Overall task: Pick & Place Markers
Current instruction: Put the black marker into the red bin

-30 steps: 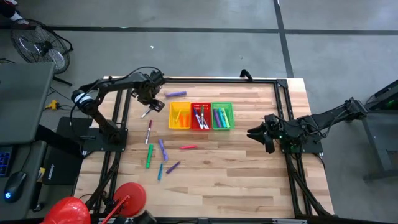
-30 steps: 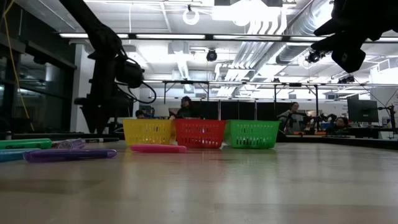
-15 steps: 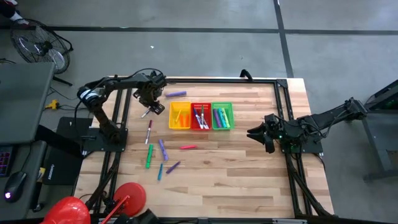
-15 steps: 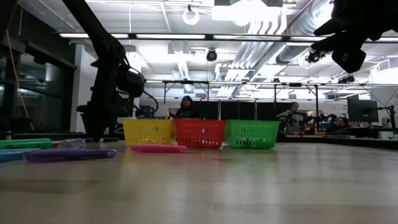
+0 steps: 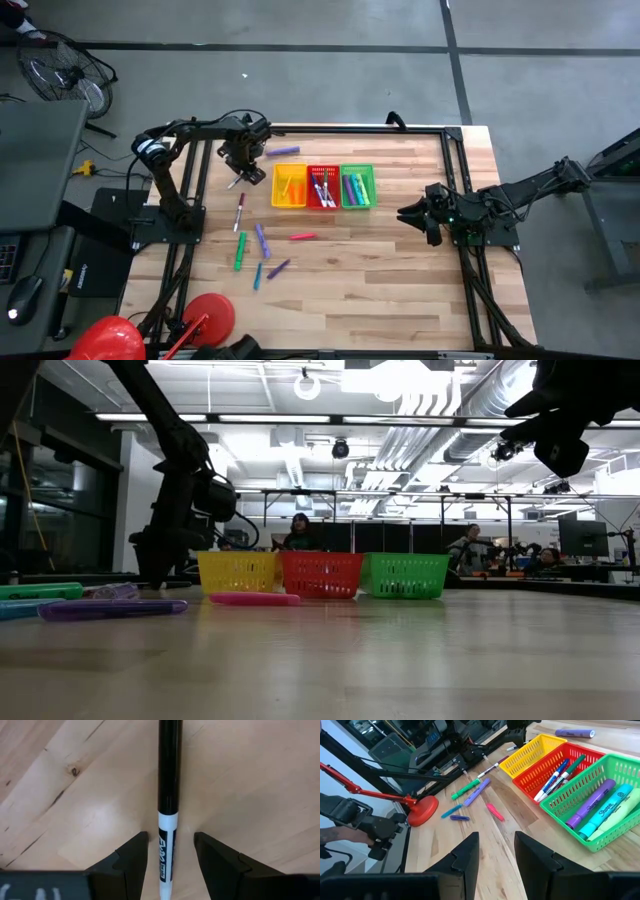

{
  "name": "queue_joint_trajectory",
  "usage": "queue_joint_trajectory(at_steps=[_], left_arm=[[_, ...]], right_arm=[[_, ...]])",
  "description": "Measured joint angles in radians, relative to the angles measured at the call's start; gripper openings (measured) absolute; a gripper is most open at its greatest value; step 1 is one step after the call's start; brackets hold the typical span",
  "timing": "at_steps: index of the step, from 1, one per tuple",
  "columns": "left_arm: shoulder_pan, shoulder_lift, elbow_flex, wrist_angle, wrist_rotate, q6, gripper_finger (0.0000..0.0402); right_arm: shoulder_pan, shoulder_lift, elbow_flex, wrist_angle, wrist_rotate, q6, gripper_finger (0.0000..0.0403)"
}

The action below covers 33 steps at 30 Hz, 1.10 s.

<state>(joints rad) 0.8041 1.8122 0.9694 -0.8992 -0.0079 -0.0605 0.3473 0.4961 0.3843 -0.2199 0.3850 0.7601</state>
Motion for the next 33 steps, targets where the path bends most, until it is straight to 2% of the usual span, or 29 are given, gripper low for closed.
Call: queue_joint_trajectory(at_steps=[14, 28, 33], left_arm=[[0.001, 0.000, -0.002, -0.002, 0.010, 0.005, 0.0160], [0.000, 0.000, -0.002, 0.001, 0.041, -0.019, 0.0048], [-0.001, 0.000, -0.002, 0.003, 0.038, -0.023, 0.0030]], right_arm=[[0.000, 0.000, 0.000, 0.000, 0.000, 0.000, 0.0113], [0.000, 0.000, 0.000, 0.000, 0.001, -0.001, 0.0113], [0.000, 0.000, 0.000, 0.000, 0.001, 0.000, 0.0113]])
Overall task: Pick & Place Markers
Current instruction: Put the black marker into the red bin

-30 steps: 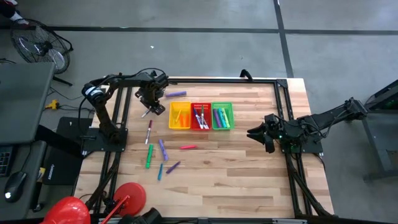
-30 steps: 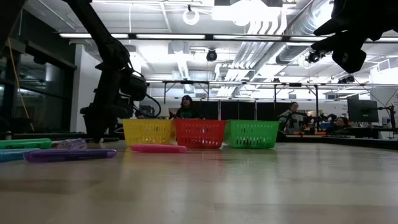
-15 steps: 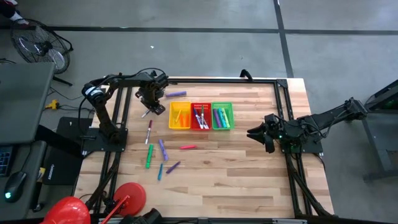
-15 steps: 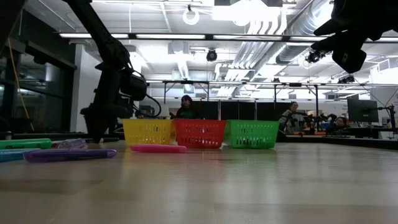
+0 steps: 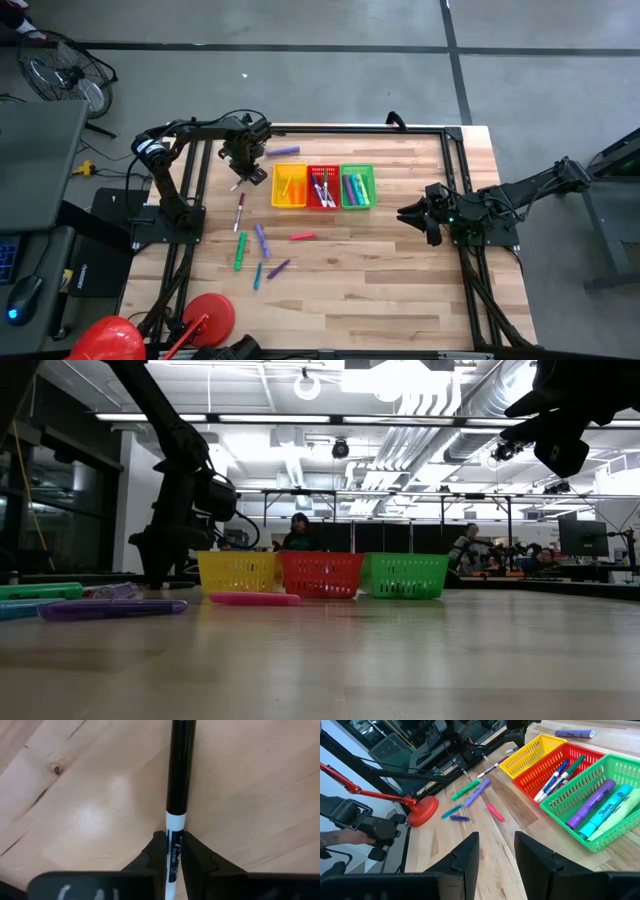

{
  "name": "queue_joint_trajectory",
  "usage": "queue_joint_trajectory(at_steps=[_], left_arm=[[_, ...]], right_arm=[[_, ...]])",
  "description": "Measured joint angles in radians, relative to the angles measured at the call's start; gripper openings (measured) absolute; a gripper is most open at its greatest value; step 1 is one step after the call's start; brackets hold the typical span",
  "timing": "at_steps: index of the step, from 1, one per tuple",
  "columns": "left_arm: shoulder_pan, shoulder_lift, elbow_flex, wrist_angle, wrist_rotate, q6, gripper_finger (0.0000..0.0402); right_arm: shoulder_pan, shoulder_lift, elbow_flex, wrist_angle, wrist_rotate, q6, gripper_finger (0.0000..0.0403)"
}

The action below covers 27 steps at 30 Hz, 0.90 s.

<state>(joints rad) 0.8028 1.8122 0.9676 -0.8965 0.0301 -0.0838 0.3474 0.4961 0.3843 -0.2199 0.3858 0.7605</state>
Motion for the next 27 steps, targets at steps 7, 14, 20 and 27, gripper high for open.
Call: queue_joint_trajectory(at_steps=[7, 14, 20, 27], left_arm=[[-0.026, 0.000, 0.000, 0.002, -0.067, -0.029, 0.0030], [-0.035, -0.006, 0.027, -0.006, -0.073, -0.042, 0.0029], [-0.032, -0.042, 0.091, 0.005, -0.071, -0.052, 0.0027], [-0.032, -0.065, 0.142, -0.011, 0.000, -0.079, 0.0025]], right_arm=[[0.000, 0.000, 0.000, 0.015, 0.000, 0.001, 0.0113], [0.000, 0.000, 0.000, 0.023, -0.001, 0.001, 0.0113], [0.000, 0.000, 0.000, 0.023, -0.004, 0.000, 0.0113], [0.000, 0.000, 0.000, 0.023, -0.020, -0.002, 0.0113]])
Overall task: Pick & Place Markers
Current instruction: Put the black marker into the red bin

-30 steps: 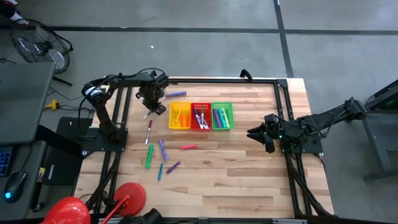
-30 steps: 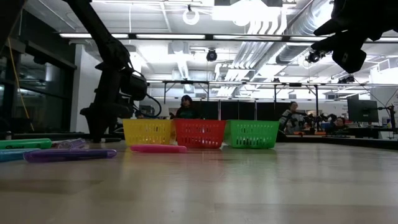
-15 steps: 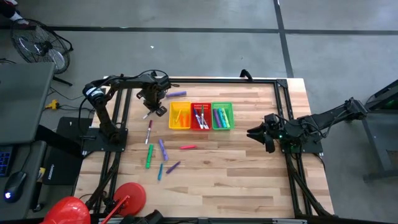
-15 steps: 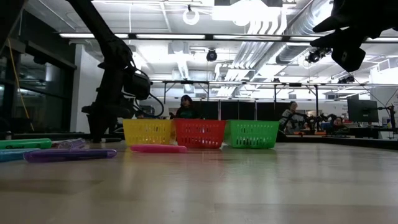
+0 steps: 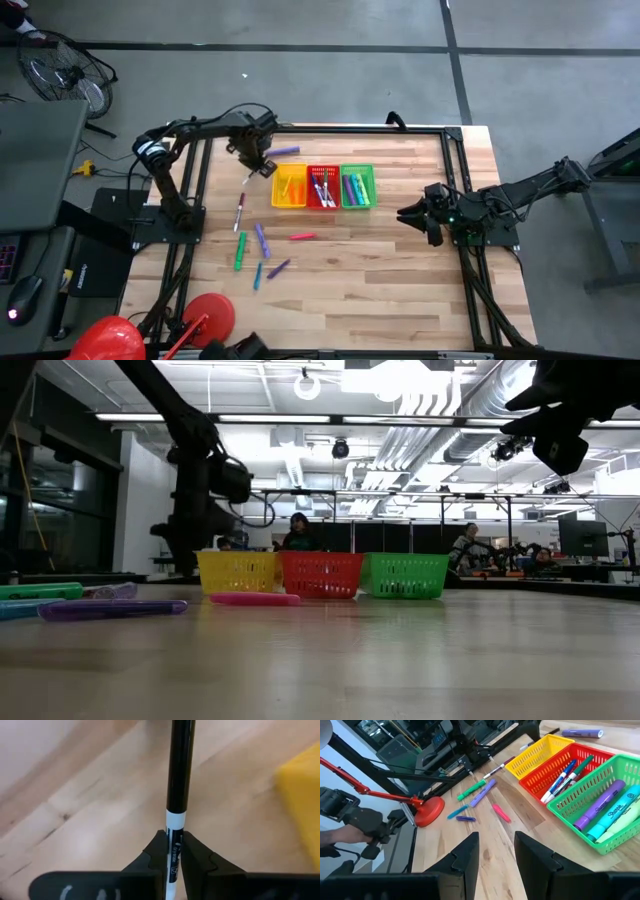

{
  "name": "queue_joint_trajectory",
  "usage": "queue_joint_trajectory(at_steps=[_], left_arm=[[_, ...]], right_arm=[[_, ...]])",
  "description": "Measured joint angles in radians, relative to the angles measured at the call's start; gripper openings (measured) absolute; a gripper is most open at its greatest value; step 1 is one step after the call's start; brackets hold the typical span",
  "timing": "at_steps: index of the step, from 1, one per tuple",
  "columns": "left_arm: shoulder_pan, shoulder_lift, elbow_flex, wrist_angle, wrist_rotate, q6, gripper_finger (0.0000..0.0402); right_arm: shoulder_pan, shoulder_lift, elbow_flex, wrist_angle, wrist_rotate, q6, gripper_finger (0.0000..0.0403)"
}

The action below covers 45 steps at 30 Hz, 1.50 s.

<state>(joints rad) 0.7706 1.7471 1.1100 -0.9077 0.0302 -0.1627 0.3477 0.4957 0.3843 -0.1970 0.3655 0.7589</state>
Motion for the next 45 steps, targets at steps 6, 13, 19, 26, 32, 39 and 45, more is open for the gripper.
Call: queue_joint_trajectory(at_steps=[6, 13, 19, 26, 32, 39, 45], left_arm=[[-0.021, -0.001, 0.052, -0.039, 0.052, -0.034, 0.0025], [-0.054, -0.003, 0.192, -0.136, 0.032, -0.026, 0.0025], [-0.057, -0.004, 0.330, -0.221, 0.056, -0.052, 0.0025], [-0.103, -0.004, 0.500, -0.246, 0.167, -0.106, 0.0025], [-0.194, -0.004, 0.604, -0.189, 0.209, -0.192, 0.0025], [-0.312, -0.005, 0.628, -0.056, 0.244, -0.337, 0.0025], [-0.418, -0.005, 0.628, 0.017, 0.204, -0.481, 0.0025]], right_arm=[[0.000, 0.000, 0.000, 0.000, -0.003, 0.000, 0.0113], [0.000, 0.000, 0.000, 0.000, -0.006, -0.017, 0.0113], [0.000, 0.000, 0.000, 0.000, -0.006, -0.019, 0.0113], [0.000, 0.000, 0.000, 0.000, -0.006, -0.019, 0.0113], [0.000, 0.000, 0.000, 0.000, -0.006, -0.042, 0.0113], [0.000, 0.000, 0.000, 0.000, -0.006, -0.053, 0.0113], [0.000, 0.000, 0.000, 0.000, -0.023, -0.061, 0.0113]])
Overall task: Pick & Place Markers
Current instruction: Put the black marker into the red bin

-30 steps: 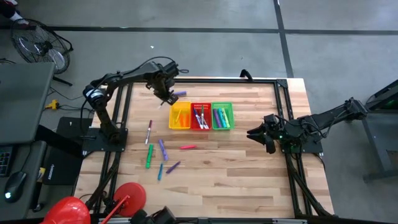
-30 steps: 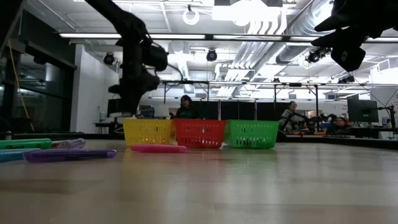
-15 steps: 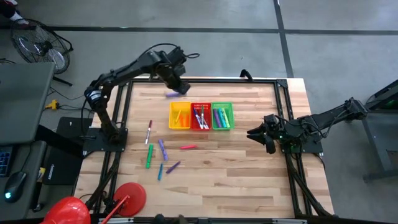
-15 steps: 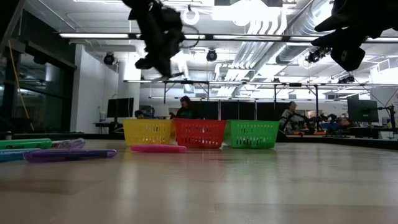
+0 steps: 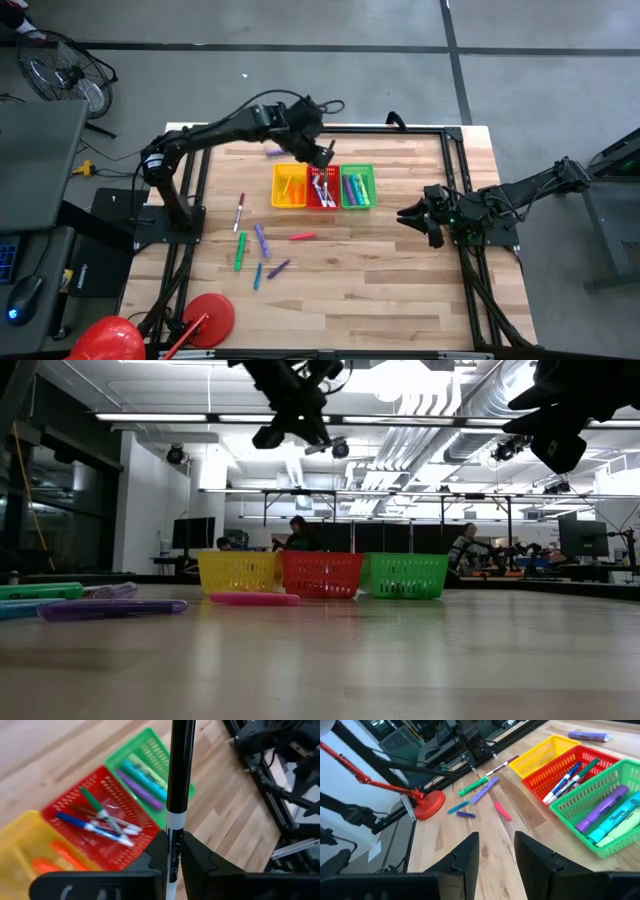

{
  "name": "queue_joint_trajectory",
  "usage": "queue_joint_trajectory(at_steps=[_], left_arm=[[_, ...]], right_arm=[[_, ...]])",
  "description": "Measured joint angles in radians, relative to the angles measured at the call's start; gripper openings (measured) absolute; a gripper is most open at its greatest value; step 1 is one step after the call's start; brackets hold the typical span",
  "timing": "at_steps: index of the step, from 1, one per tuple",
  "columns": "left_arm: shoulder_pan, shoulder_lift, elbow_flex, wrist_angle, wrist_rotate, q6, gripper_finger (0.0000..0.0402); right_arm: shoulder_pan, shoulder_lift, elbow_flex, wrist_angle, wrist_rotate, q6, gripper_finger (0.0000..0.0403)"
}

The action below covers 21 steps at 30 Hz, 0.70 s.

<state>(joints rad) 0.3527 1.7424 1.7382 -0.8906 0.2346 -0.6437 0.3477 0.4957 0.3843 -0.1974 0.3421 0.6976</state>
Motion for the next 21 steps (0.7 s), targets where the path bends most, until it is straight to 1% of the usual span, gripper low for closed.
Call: queue_joint_trajectory(at_steps=[7, 14, 17, 21], left_arm=[[-0.083, 0.009, -0.051, 0.103, -0.099, -0.151, 0.0025], [-0.099, 0.010, -0.188, 0.265, -0.132, -0.300, 0.0025], [-0.097, 0.010, -0.237, 0.275, -0.154, -0.362, 0.0025], [-0.097, 0.010, -0.275, 0.279, -0.242, -0.443, 0.0026]], right_arm=[[0.000, 0.000, 0.000, 0.000, -0.012, -0.017, 0.0113], [0.000, 0.000, 0.000, 0.000, -0.012, -0.030, 0.0113], [0.000, 0.000, 0.000, 0.000, -0.012, -0.032, 0.0113], [0.000, 0.000, 0.000, 0.000, -0.012, -0.047, 0.0113]])
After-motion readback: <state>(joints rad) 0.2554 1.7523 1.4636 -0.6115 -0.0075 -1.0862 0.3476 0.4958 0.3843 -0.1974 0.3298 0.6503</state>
